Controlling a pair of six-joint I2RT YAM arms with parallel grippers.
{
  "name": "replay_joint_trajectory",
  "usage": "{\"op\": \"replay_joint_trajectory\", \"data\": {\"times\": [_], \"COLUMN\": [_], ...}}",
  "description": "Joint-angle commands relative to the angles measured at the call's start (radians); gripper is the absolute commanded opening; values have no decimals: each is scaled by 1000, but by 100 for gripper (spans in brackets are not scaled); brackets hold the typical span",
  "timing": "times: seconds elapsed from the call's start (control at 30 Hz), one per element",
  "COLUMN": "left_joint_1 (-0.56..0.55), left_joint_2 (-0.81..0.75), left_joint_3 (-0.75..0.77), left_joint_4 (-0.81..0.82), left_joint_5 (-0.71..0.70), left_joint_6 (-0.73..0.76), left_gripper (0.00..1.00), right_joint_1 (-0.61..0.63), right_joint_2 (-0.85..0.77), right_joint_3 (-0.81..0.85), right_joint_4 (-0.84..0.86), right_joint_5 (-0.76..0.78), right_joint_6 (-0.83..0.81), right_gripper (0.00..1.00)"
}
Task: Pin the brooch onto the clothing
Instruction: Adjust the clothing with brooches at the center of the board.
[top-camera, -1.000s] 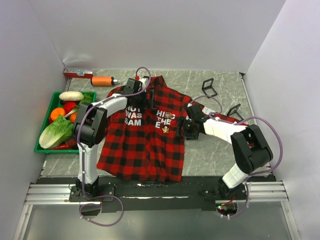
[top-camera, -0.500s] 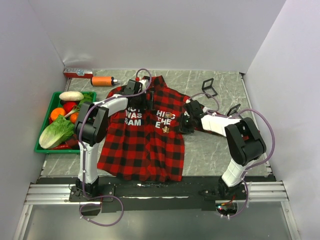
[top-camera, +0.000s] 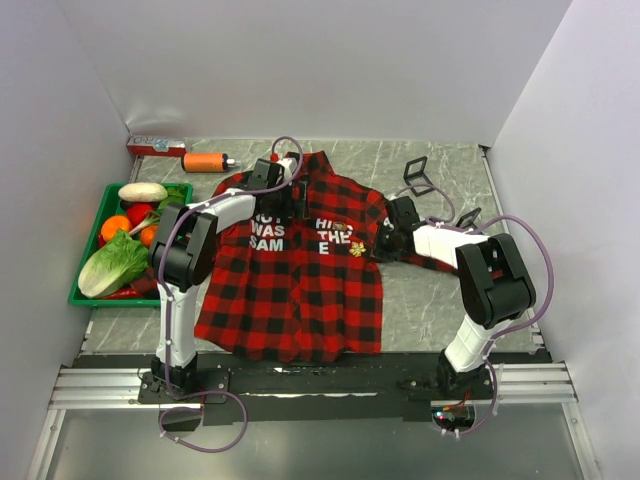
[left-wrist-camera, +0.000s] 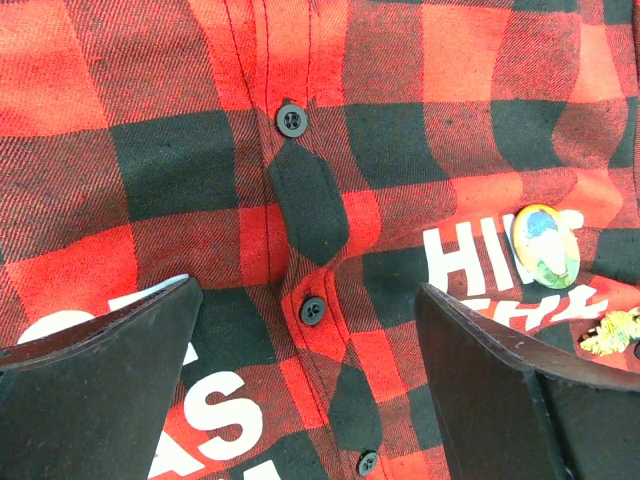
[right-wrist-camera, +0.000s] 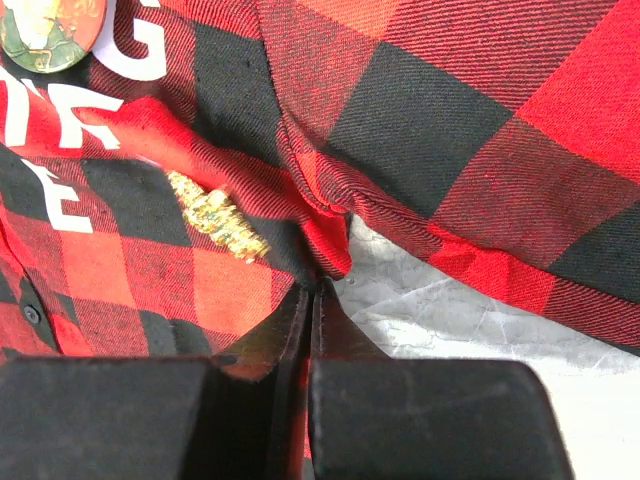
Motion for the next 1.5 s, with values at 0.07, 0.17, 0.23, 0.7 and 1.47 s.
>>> {"op": "replay_joint_trajectory", "data": {"times": [0.07,0.17,0.23,0.7,1.47], "left_joint_1": [12,9,1,-219,-658], "left_joint_2": [56,37,11,-343,-239], "left_joint_3": [-13,-15,-16,-154,-513], "left_joint_4": [-49,-46,-45,-50,188], "left_joint_5": [-50,-39,-40,-110,-21], "left_joint_6": [20,23,27,-31,-315], "left_gripper": [97,96,96,97,96], "right_joint_1": [-16,-16,-16,-31,-150], "right_joint_2": [1,-35,-87,0,700], "right_joint_3": [-14,-1,5,317,1120], "right_joint_4": [-71,-110,-131,-271,-618], "right_joint_5": [88,99,103,140,17], "right_joint_6": [-22,-33,-39,-168,-17], "right_gripper": [0,21,38,77,80]}}
